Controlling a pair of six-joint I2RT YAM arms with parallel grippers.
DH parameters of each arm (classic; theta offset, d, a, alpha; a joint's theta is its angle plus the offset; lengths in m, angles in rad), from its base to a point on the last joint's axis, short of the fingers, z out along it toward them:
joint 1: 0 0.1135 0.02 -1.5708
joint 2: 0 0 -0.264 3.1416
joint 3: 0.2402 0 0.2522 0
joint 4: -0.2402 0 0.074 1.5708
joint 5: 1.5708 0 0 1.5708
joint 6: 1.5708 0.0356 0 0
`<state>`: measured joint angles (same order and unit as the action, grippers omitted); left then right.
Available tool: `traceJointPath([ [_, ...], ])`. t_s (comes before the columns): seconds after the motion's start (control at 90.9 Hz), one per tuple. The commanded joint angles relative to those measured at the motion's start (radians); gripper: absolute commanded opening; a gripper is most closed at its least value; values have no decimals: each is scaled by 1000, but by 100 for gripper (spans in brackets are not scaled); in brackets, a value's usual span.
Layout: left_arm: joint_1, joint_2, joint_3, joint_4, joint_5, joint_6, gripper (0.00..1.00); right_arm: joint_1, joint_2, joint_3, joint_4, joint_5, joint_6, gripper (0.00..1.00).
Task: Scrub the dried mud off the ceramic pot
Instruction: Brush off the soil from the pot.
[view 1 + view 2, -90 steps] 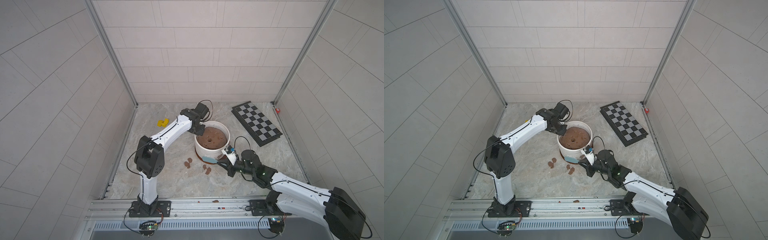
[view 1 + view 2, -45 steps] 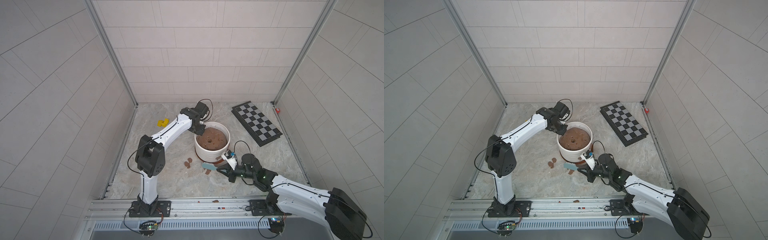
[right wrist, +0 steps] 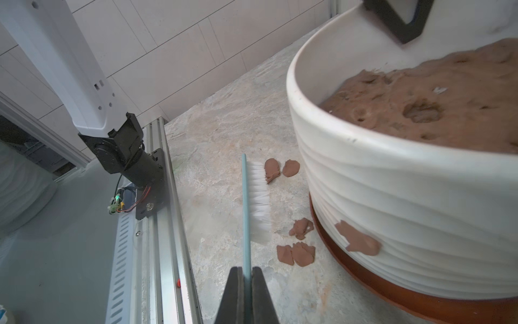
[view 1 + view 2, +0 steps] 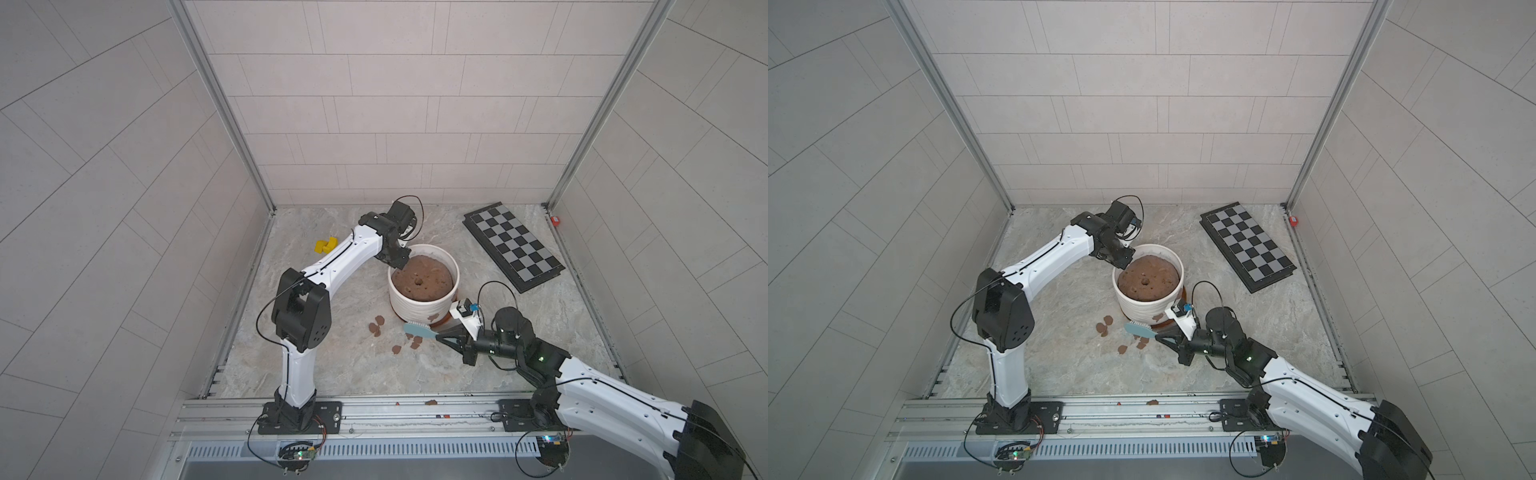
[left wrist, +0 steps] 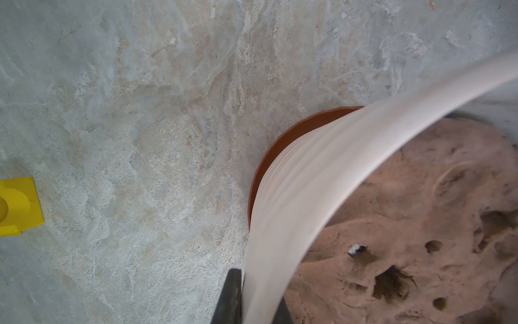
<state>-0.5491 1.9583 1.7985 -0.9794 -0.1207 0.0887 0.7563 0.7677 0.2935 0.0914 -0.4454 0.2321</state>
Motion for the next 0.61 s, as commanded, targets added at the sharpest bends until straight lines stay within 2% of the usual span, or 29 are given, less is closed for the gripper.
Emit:
traceJointPath([
  [0.0, 18, 26, 27, -64, 56, 54, 0, -16, -26, 27, -66, 45, -36, 0],
  [0.165, 21, 26, 55, -92, 61, 43, 2, -24, -23, 30, -60, 18, -47, 0],
  [0.352, 21, -4, 75, -117, 73, 15, 13, -27, -15, 40, -52, -32, -48, 0],
  [0.484, 19, -41, 92, -154, 99, -31, 33, -28, -6, 44, -33, -73, -47, 0],
  [0.594, 17, -99, 85, -166, 107, -117, 52, -28, -4, 48, -18, -82, -44, 0],
])
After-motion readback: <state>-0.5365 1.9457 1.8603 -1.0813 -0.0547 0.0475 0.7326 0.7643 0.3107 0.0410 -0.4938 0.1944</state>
